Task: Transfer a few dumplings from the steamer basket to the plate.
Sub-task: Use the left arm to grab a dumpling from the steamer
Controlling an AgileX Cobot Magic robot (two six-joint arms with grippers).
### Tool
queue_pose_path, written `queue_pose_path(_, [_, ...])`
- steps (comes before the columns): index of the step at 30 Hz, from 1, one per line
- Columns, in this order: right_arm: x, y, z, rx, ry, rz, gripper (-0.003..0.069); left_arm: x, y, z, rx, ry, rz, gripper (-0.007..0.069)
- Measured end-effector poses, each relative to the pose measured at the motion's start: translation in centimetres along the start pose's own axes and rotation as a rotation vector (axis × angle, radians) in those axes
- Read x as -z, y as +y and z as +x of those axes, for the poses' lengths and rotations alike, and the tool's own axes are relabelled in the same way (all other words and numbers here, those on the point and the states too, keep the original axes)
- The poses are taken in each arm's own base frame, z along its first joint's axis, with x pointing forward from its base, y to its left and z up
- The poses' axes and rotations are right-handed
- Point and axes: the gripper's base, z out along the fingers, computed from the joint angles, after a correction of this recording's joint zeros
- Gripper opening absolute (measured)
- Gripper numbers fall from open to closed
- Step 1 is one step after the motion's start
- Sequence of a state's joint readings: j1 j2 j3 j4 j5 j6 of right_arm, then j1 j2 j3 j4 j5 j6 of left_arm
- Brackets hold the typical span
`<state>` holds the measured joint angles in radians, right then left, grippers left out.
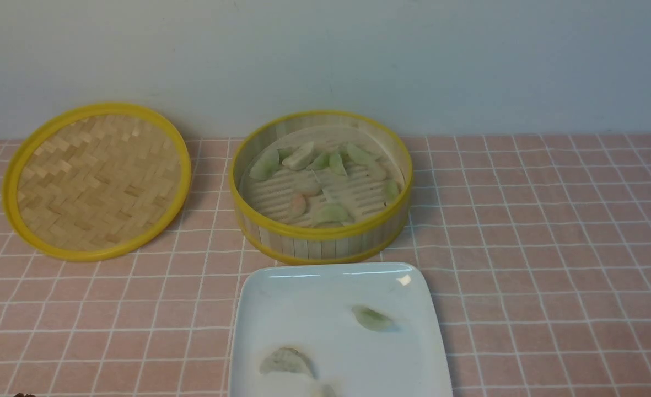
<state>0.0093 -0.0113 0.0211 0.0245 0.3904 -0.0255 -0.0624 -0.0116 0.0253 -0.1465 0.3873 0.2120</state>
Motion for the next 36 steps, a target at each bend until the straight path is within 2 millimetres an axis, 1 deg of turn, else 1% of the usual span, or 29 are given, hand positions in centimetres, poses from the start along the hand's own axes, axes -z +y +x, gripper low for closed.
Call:
queue_pose_path(5, [0.0,0.0,0.0,-0.002,0.000,0.000,-0.0015,0.0,0.0,-0.1,0.009,-0.014,0.000,-0.0006])
queue_pose_path(8, [0.0,0.0,0.0,-0.002,0.000,0.000,-0.0015,0.0,-0.1,-0.6,0.113,-0.079,0.011,-0.0006])
queue_pose_path(9, [0.0,0.0,0.0,-0.002,0.000,0.000,-0.0015,0.1,-0.1,-1.4,0.269,-0.161,0.031,-0.0006])
queue_pose_path(11, [0.0,0.0,0.0,-0.002,0.000,0.000,-0.0015,0.2,0.1,-2.2,0.442,-0.254,0.044,-0.0006])
queue_pose_path(12, [0.0,0.0,0.0,-0.002,0.000,0.000,-0.0015,0.4,0.5,-2.9,0.566,-0.338,0.045,-0.0006])
queue_pose_path(14, [0.0,0.0,0.0,-0.001,0.000,0.000,-0.0015,0.9,1.3,-3.8,0.736,-0.480,0.025,-0.0006])
queue_pose_path(15, [0.0,0.0,0.0,-0.001,0.000,0.000,-0.0015,1.2,1.7,-4.2,0.785,-0.540,0.010,-0.0006])
queue_pose_path(16, [0.0,0.0,0.0,-0.001,0.000,0.000,-0.0015,1.8,2.2,-5.1,0.842,-0.617,0.001,-0.0006])
queue_pose_path(17, [0.0,0.0,0.0,-0.001,0.000,0.000,-0.0015,2.0,2.2,-5.4,0.846,-0.633,0.003,-0.0006])
queue_pose_path(18, [0.0,0.0,0.0,-0.001,0.000,0.000,-0.0015,2.9,2.2,-7.0,0.841,-0.673,0.026,-0.0006])
queue_pose_path(20, [0.0,0.0,0.0,-0.001,0.000,0.000,-0.0015,4.2,1.9,-10.0,0.770,-0.679,0.071,-0.0006])
queue_pose_path(21, [0.0,0.0,0.0,-0.001,0.000,0.000,-0.0015,4.6,1.6,-11.6,0.717,-0.643,0.091,-0.0006])
queue_pose_path(22, [0.0,0.0,0.0,-0.001,0.000,0.000,-0.0015,4.4,1.2,-12.5,0.687,-0.578,0.108,-0.0006])
queue_pose_path(24, [0.0,0.0,0.0,-0.001,0.000,0.000,-0.0015,4.3,0.8,-15.6,0.613,-0.474,0.141,-0.0006])
queue_pose_path(25, [0.0,0.0,0.0,-0.001,0.000,0.000,-0.0015,3.3,0.3,-16.5,0.575,-0.328,0.168,-0.0006])
queue_pose_path(26, [0.0,0.0,0.0,-0.001,-0.001,0.000,-0.0015,1.7,-0.1,-18.6,0.509,-0.149,0.194,-0.0006])
queue_pose_path(27, [0.0,0.0,0.0,-0.002,-0.001,0.000,-0.0015,1.2,-0.4,-19.5,0.467,-0.065,0.212,-0.0006])
queue_pose_path(28, [0.0,0.0,0.0,-0.002,-0.001,0.000,-0.0015,-0.1,-0.5,-19.9,0.439,0.052,0.227,-0.0006])
queue_pose_path(31, [0.0,0.0,0.0,-0.002,-0.001,0.000,-0.0015,-5.1,-0.8,-22.2,0.290,0.388,0.296,-0.0006])
queue_pose_path(32, [0.0,0.0,0.0,-0.002,-0.001,0.000,-0.0015,-6.6,-0.8,-22.1,0.270,0.468,0.313,-0.0006])
queue_pose_path(34, [0.0,0.0,0.0,-0.002,-0.001,0.000,-0.0015,-9.9,-1.1,-22.6,0.219,0.601,0.355,-0.0006])
queue_pose_path(35, [0.0,0.0,0.0,-0.002,-0.001,0.000,-0.0015,-10.2,-1.1,-22.6,0.218,0.613,0.357,-0.0006])
queue_pose_path(36, [0.0,0.0,0.0,-0.002,-0.001,0.000,-0.0015,-12.4,-1.7,-22.4,0.193,0.691,0.383,-0.0006])
